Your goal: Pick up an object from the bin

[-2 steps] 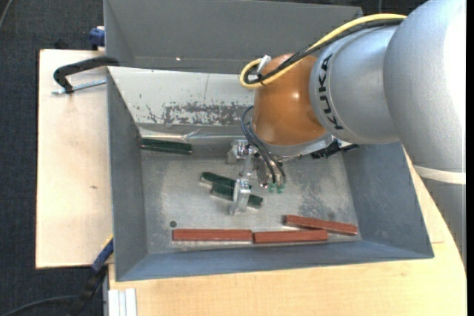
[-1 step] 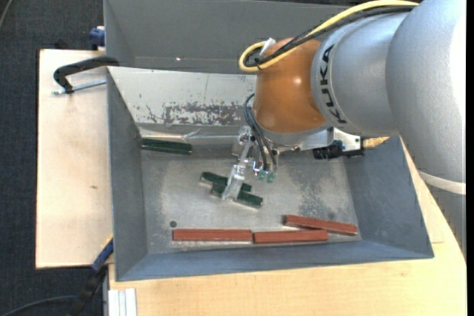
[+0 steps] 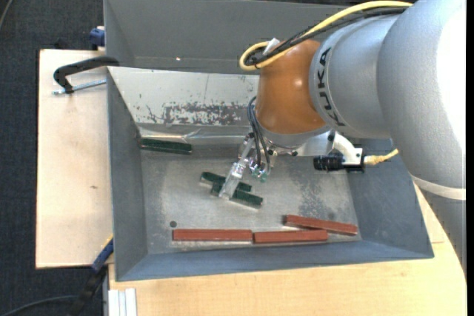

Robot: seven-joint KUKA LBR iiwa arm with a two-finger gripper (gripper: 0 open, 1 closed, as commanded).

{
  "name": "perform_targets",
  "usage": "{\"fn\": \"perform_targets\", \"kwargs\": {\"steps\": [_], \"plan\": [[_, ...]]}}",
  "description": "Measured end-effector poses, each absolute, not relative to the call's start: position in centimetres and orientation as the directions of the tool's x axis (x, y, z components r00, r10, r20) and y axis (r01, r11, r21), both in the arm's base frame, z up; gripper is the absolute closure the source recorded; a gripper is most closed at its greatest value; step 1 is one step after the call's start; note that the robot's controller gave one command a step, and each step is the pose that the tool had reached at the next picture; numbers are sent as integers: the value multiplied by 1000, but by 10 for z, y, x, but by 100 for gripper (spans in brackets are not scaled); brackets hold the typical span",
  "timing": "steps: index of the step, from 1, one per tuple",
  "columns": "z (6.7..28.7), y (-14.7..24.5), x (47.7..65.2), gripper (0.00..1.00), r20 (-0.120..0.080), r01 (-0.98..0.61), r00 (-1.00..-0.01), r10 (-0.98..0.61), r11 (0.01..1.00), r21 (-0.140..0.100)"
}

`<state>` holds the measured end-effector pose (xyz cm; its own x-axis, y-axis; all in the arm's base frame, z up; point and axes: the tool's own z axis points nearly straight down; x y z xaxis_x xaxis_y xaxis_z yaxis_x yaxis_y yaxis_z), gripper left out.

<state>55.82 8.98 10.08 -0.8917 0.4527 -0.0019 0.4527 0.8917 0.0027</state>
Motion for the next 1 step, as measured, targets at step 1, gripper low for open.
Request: {"fn": "perform_targets", "kwargs": {"steps": [1], "plan": [[70,86,558,0,4,544,-839,544,839,0]]}}
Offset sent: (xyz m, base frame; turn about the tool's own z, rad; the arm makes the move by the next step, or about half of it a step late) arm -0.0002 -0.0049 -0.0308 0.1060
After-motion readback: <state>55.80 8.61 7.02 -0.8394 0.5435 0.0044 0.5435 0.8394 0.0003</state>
